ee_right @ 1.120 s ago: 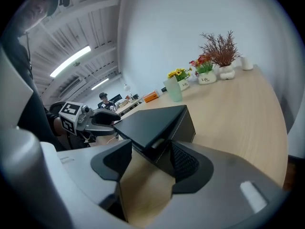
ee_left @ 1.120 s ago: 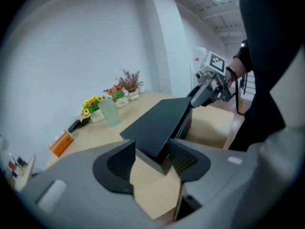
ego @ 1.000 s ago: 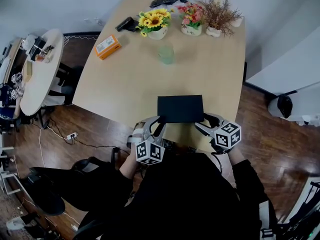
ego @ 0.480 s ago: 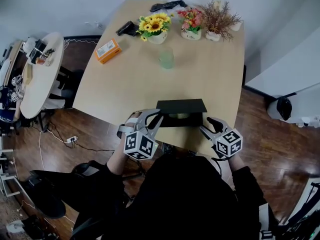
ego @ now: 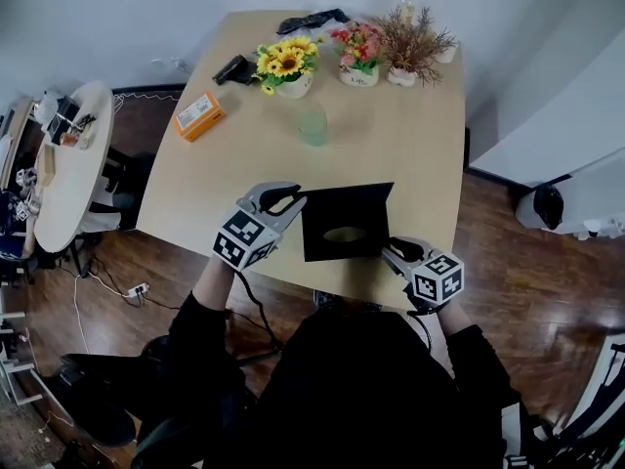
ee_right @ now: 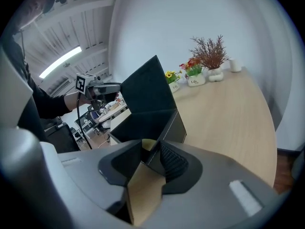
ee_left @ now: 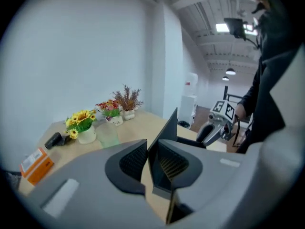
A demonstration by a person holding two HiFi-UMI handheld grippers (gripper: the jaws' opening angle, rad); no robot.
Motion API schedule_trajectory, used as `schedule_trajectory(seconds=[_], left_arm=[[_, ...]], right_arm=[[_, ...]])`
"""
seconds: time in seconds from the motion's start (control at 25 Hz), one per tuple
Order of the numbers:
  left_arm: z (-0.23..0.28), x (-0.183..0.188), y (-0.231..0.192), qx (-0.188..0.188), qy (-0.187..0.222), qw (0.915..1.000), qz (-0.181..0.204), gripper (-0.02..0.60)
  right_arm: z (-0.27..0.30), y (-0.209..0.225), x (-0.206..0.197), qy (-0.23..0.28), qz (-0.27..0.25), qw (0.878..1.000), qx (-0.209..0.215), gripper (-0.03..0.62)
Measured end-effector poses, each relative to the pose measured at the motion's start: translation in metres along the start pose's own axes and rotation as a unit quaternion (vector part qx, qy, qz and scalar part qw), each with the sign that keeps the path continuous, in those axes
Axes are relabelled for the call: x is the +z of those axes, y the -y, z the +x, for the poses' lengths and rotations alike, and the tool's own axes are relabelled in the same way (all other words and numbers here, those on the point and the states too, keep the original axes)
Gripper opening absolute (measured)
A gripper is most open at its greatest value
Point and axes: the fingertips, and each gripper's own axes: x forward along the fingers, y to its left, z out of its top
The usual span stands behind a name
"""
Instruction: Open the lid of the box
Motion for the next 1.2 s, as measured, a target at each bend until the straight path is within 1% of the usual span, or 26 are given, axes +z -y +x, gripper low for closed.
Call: schedule_trajectory(seconds=[0.08,0.2,0.28,0.4,0.56,0.64,0.76,0.8,0.84,0.92,0.96,1.0,1.08,1.2], left_arm=[[0.006,0.002,-0.011,-0.017,0.021,0.9988,-0.041,0.052],[0.017,0.002,-0.029,-0.041,0.045,0.9928,-0.103,0.052],[0.025,-0.001,-0.041,-0.059,0.057,0.9862,-0.143,0.052],[0.036,-0.007,-0.056,-0.088,0.072,0.9736,-0.198,0.052],[0.056,-0.020,-0.073,-0.119,0.085,0.9572,-0.249,0.058],[0.066,-0.031,-0.081,-0.135,0.088,0.9473,-0.277,0.063],[0.082,-0.053,-0.091,-0.150,0.086,0.9285,-0.329,0.069],[0.087,-0.061,-0.094,-0.152,0.085,0.9207,-0.349,0.069],[0.092,-0.069,-0.095,-0.155,0.086,0.9111,-0.372,0.069],[0.099,-0.081,-0.094,-0.162,0.091,0.8901,-0.416,0.071],[0.101,-0.086,-0.094,-0.165,0.093,0.8815,-0.433,0.071],[0.103,-0.091,-0.093,-0.167,0.093,0.8751,-0.445,0.071],[0.106,-0.097,-0.093,-0.169,0.090,0.8685,-0.457,0.072],[0.108,-0.101,-0.091,-0.173,0.086,0.8642,-0.465,0.072]], right_arm=[[0.000,0.002,0.001,-0.001,0.006,1.000,-0.005,0.115],[0.000,0.004,0.001,-0.003,0.012,1.000,-0.015,0.106],[0.000,0.003,0.001,-0.003,0.016,1.000,-0.021,0.101],[0.000,0.003,0.001,-0.003,0.023,0.999,-0.029,0.092],[-0.003,0.004,0.002,-0.002,0.040,0.999,-0.035,0.087],[-0.003,0.005,0.002,-0.001,0.048,0.998,-0.038,0.086],[-0.003,0.006,0.003,0.003,0.065,0.997,-0.042,0.084],[-0.003,0.007,0.003,0.005,0.072,0.996,-0.043,0.083],[-0.003,0.007,0.004,0.007,0.077,0.996,-0.044,0.083],[-0.003,0.008,0.003,0.006,0.081,0.996,-0.047,0.081],[-0.002,0.008,0.003,0.005,0.082,0.995,-0.048,0.081],[-0.002,0.008,0.002,0.004,0.082,0.995,-0.048,0.081],[-0.002,0.009,0.002,0.005,0.086,0.995,-0.047,0.081],[-0.003,0.010,0.002,0.008,0.093,0.995,-0.046,0.081]])
